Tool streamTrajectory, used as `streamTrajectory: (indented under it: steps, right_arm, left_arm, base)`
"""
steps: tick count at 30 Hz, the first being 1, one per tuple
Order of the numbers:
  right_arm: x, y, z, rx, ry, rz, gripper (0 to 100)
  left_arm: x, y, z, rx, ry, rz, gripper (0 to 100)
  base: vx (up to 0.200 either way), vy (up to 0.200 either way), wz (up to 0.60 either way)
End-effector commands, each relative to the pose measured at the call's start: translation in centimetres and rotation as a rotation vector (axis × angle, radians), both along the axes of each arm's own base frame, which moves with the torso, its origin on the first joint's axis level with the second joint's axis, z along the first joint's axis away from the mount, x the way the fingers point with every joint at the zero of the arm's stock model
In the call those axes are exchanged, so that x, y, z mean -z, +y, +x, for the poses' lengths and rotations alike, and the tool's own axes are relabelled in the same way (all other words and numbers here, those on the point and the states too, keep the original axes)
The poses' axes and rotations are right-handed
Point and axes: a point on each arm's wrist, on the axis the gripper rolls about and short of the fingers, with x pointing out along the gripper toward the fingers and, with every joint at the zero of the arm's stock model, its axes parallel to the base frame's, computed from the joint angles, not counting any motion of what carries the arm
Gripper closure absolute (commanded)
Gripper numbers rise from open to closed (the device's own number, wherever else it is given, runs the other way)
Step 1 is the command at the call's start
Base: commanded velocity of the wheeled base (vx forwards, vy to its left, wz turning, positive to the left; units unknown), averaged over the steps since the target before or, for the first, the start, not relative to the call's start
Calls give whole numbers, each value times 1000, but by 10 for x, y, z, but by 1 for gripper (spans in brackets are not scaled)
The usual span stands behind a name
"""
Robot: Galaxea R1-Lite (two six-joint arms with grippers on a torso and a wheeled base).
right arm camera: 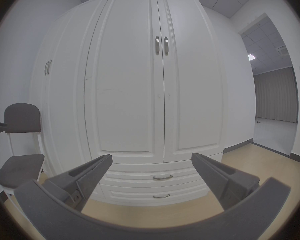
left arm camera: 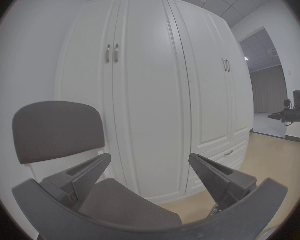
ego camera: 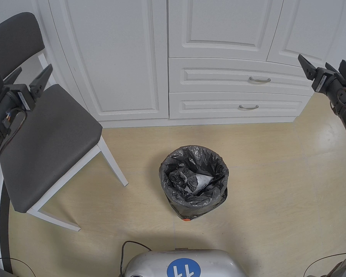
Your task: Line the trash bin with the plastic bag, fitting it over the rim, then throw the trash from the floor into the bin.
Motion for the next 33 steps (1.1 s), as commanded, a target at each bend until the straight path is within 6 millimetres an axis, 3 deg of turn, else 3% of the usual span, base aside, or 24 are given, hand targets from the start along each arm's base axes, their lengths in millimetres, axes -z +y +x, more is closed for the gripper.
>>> streamTrajectory:
  steps: [1,3,6,10,12,13,17,18,25,27,33]
  right_arm:
    - [-30,-12,-54,5,-63,19,0]
    - [-35,-19,-79,42,-74,39,0]
    - [-33,-24,-96,69,-85,56,0]
    - [-22,-41,-141,143,-105,63,0]
    - [-18,-44,-151,159,-100,60,0]
    - [-14,-48,-169,176,-92,59,0]
    - [-8,-53,-199,200,-77,85,0]
    - [-8,-53,-199,200,-77,85,0]
    - [10,-58,-252,218,-56,95,0]
    - [25,-59,-272,219,-30,91,0]
    - [48,-61,-298,211,-30,111,0]
  left_arm:
    - [-21,16,-42,-69,-83,-21,0]
    - [-16,21,-62,-83,-72,-56,0]
    - [-14,23,-76,-95,-71,-76,0]
    - [-11,25,-113,-113,-43,-122,0]
    - [-11,24,-121,-112,-36,-123,0]
    - [-10,23,-136,-114,-26,-124,0]
    - [-6,21,-163,-143,-19,-137,0]
    - [-6,21,-163,-143,-19,-137,0]
    - [-2,20,-196,-204,-42,-162,0]
    - [0,19,-208,-233,-40,-170,0]
    - [-1,19,-230,-282,-32,-188,0]
  base:
    - [0,0,0]
    - [0,0,0]
    - [0,0,0]
    - [0,0,0]
    - [0,0,0]
    - [0,0,0]
    - [0,0,0]
    - [0,0,0]
    - [0,0,0]
    - [0,0,0]
    - [0,0,0]
